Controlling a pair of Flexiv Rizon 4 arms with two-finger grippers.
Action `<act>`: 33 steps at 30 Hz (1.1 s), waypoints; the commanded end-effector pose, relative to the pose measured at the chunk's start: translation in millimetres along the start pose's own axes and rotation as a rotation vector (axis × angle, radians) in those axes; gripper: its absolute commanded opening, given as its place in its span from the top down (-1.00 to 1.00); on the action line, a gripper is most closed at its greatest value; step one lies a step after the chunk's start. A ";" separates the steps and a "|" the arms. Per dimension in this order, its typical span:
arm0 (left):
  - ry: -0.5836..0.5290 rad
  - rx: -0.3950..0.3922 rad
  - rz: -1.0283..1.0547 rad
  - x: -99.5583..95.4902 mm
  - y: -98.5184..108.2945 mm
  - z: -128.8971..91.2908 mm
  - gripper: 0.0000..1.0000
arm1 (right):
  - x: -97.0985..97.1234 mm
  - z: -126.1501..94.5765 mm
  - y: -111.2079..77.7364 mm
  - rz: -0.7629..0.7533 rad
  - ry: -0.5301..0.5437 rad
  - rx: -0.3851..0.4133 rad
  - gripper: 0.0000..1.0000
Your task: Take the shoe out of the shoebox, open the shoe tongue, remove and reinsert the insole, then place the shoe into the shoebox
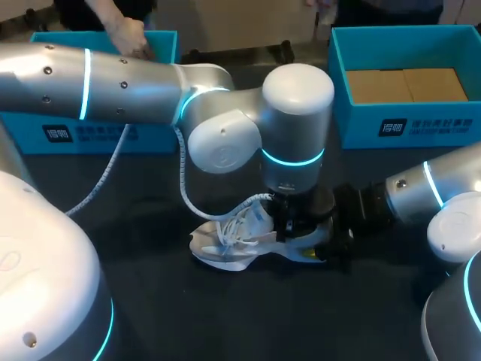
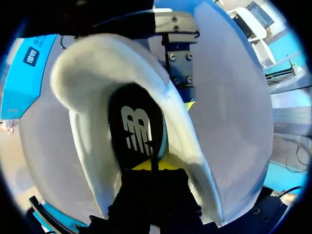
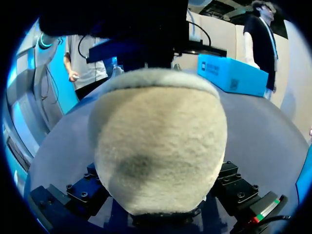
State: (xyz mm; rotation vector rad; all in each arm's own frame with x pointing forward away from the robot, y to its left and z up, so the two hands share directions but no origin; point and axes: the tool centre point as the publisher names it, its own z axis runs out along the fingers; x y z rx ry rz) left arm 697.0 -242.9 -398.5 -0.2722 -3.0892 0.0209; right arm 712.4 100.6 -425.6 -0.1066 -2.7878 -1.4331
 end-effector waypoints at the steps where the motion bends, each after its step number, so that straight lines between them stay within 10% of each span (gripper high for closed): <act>1: 0.006 0.030 -0.004 -1.5 9.0 -10.0 1.00 | 0.1 1.3 0.8 0.001 -0.002 0.005 1.00; 33: -0.020 0.177 -0.032 -11.0 -18.1 -77.0 1.00 | 0.1 1.3 0.8 0.001 -0.002 0.005 1.00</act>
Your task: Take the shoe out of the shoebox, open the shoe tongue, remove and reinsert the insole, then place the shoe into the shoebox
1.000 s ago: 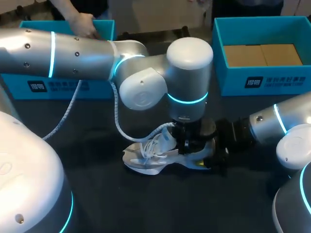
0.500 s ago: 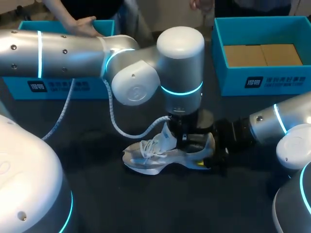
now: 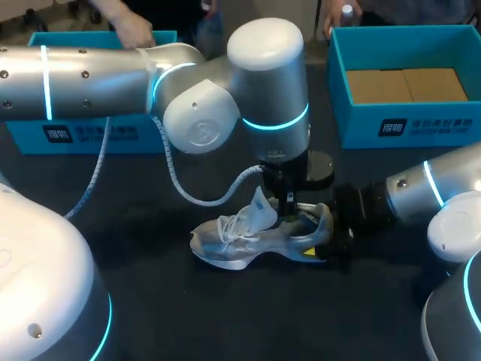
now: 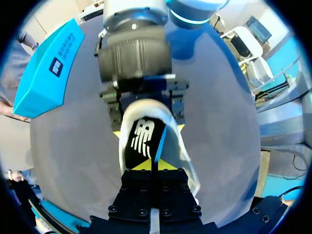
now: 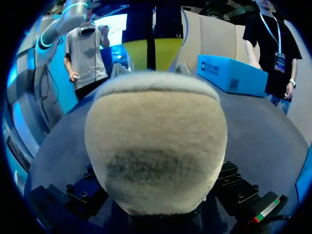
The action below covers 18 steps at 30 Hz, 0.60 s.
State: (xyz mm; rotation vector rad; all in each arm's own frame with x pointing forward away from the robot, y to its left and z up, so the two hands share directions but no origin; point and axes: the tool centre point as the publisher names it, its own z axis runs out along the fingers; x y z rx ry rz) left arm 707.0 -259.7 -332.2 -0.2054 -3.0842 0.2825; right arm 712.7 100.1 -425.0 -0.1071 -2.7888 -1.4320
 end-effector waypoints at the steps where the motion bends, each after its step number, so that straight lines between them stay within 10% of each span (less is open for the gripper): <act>1: -0.001 0.013 0.010 -0.2 -5.1 -12.6 1.00 | 0.3 2.1 0.5 0.001 -0.002 0.004 1.00; 18: 0.013 0.041 0.031 -2.0 -31.3 -14.8 1.00 | 0.3 2.1 0.5 0.001 -0.002 0.004 1.00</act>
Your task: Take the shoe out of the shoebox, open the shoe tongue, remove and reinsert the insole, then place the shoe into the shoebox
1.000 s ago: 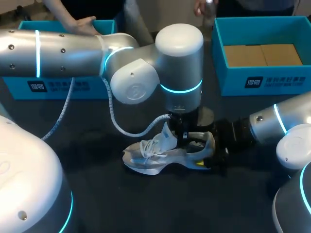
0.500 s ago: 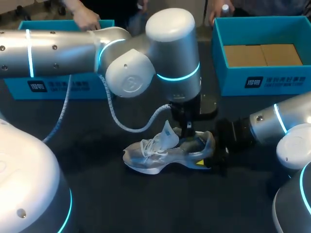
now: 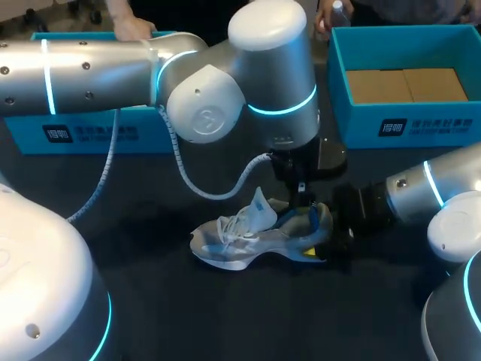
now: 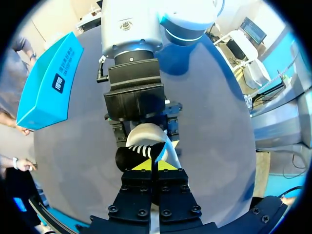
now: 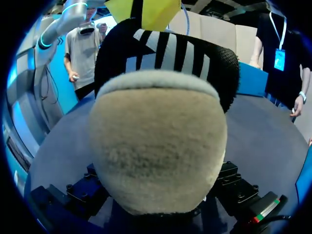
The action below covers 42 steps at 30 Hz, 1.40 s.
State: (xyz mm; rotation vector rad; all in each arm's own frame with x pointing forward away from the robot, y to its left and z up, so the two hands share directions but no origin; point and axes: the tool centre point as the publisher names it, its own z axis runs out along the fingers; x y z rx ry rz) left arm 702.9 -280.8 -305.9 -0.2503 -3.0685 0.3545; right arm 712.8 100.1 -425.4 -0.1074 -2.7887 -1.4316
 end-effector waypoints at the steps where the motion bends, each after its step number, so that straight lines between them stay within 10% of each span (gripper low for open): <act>1: 0.009 -0.011 -0.002 -4.3 -4.7 8.0 1.00 | 0.4 1.9 0.8 0.000 -0.002 0.004 1.00; 4: -0.004 -0.023 0.003 -1.9 -1.3 4.3 1.00 | 0.4 1.9 0.8 0.000 -0.002 0.004 1.00; 6: -0.027 -0.038 0.012 0.6 1.4 1.6 0.45 | 0.4 1.9 0.8 0.000 -0.002 0.004 1.00; 16: -0.055 -0.002 0.008 -0.7 11.3 -7.1 0.10 | 0.4 1.9 0.8 0.000 -0.002 0.004 1.00; 42: -0.170 0.028 0.049 16.4 18.9 -27.5 -0.01 | 0.4 1.9 0.8 0.000 -0.002 0.004 1.00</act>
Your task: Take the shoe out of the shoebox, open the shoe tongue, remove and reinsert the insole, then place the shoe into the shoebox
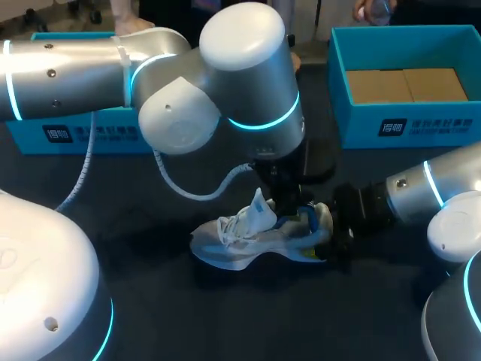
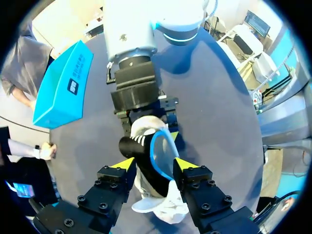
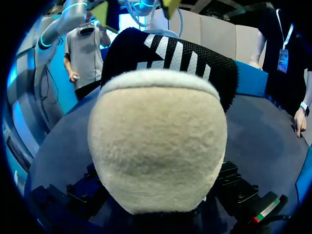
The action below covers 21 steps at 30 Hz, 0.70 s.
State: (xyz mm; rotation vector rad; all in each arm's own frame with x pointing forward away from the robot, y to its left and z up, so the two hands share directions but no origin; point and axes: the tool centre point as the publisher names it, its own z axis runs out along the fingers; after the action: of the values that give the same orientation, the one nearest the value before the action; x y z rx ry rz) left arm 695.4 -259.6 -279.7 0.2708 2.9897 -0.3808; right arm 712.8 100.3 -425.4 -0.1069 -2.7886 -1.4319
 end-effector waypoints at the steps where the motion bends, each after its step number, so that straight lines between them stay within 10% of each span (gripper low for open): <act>1: -0.014 0.020 0.024 5.1 4.7 2.9 -0.15 | 0.5 1.7 0.7 0.001 -0.002 0.004 1.00; 21: -0.094 0.101 0.102 -13.5 -0.4 38.9 -0.02 | 0.5 1.7 0.7 0.001 -0.002 0.004 1.00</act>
State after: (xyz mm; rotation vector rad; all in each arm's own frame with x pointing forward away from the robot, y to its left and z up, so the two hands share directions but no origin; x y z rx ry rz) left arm 710.1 -268.6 -308.7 0.3994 2.8549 -0.5089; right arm 712.8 100.2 -425.4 -0.1071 -2.7886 -1.4319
